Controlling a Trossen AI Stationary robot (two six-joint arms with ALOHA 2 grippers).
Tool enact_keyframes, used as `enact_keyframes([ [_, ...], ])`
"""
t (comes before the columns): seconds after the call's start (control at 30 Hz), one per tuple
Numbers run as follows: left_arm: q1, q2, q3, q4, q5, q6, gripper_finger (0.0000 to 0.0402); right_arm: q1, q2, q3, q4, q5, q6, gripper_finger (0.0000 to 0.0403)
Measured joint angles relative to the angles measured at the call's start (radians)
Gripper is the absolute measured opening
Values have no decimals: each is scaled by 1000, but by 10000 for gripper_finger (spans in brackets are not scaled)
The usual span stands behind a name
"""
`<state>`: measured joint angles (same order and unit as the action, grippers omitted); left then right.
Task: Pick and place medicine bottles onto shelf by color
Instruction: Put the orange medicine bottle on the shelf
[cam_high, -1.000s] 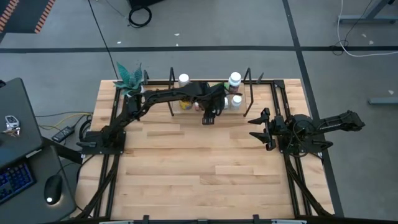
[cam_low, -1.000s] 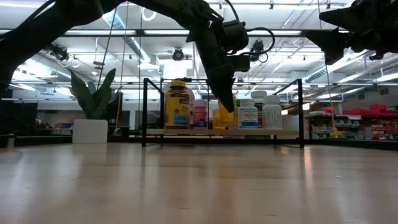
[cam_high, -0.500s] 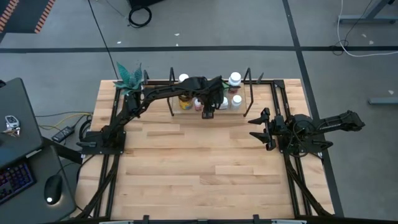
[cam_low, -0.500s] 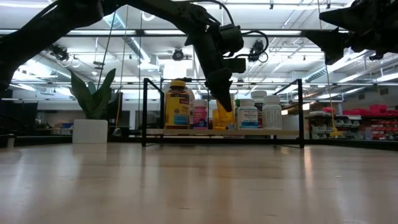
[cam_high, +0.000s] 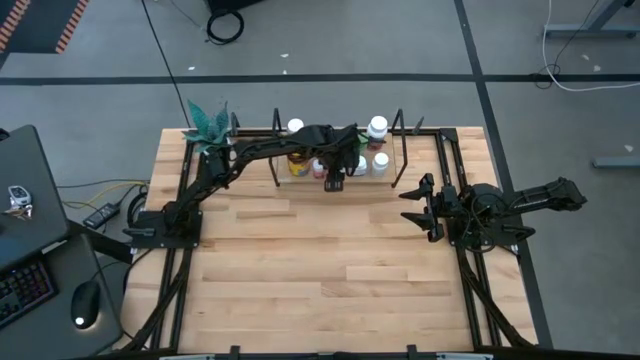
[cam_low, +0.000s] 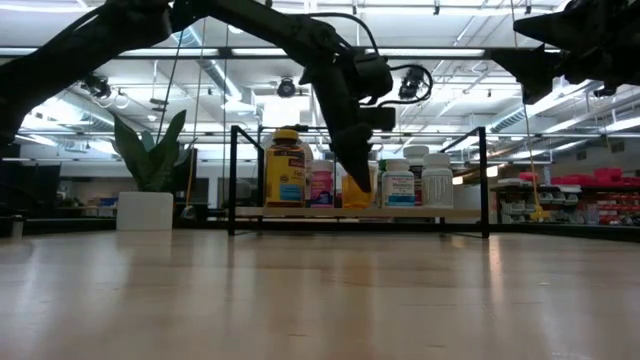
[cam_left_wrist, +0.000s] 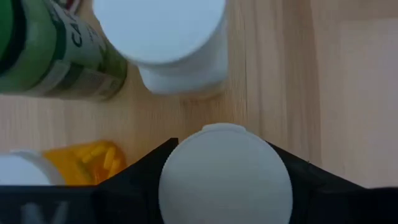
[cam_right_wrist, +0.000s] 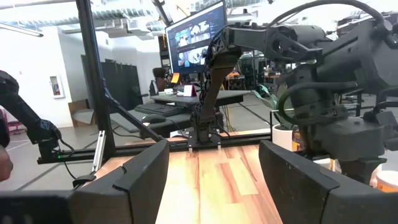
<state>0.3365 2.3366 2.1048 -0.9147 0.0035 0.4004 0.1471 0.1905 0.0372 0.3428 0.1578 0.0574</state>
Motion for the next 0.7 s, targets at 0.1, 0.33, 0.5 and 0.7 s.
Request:
enact_keyframes([
  [0.1, 0, 0, 0, -21, -7, 5, 204, 0, 0, 0, 1, 0, 0, 257],
  [0.33, 4, -1, 0, -17, -19, 10, 197, 0, 1, 0, 2, 2, 0, 257],
  [0.5, 4, -1, -1, -10, -34, 31, 215, 0, 1, 0, 2, 2, 0, 257],
  [0.7, 1, -1, -3, -3, -50, 34, 248, 0, 1, 0, 2, 3, 0, 257],
])
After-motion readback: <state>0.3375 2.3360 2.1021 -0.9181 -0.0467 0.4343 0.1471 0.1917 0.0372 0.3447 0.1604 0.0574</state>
